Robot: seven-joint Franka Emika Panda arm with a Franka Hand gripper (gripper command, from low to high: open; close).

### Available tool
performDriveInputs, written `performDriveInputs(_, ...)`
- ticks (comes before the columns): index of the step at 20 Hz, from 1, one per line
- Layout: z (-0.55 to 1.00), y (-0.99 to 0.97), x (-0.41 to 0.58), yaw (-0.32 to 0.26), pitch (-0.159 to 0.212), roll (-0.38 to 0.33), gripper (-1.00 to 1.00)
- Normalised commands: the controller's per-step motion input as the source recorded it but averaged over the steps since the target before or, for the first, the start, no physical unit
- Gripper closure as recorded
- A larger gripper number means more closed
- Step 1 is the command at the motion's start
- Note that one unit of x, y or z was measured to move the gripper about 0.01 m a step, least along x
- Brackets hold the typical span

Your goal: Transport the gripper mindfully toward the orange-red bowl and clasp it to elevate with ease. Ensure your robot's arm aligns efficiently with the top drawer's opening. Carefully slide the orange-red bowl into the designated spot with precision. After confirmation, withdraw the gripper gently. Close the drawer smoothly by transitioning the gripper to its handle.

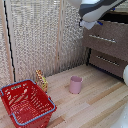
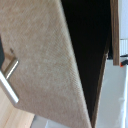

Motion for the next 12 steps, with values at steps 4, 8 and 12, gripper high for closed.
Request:
performDriveInputs(4, -0.39, 0.33, 0.197, 0.068, 0.077, -0.37, -1.0)
performDriveInputs(8, -0.43, 0.12, 0.311, 0.145, 0.078, -0.304, -1.0)
performDriveInputs(12, -0.05, -0.36, 0.236, 0.191, 0.021, -0.103, -1.0)
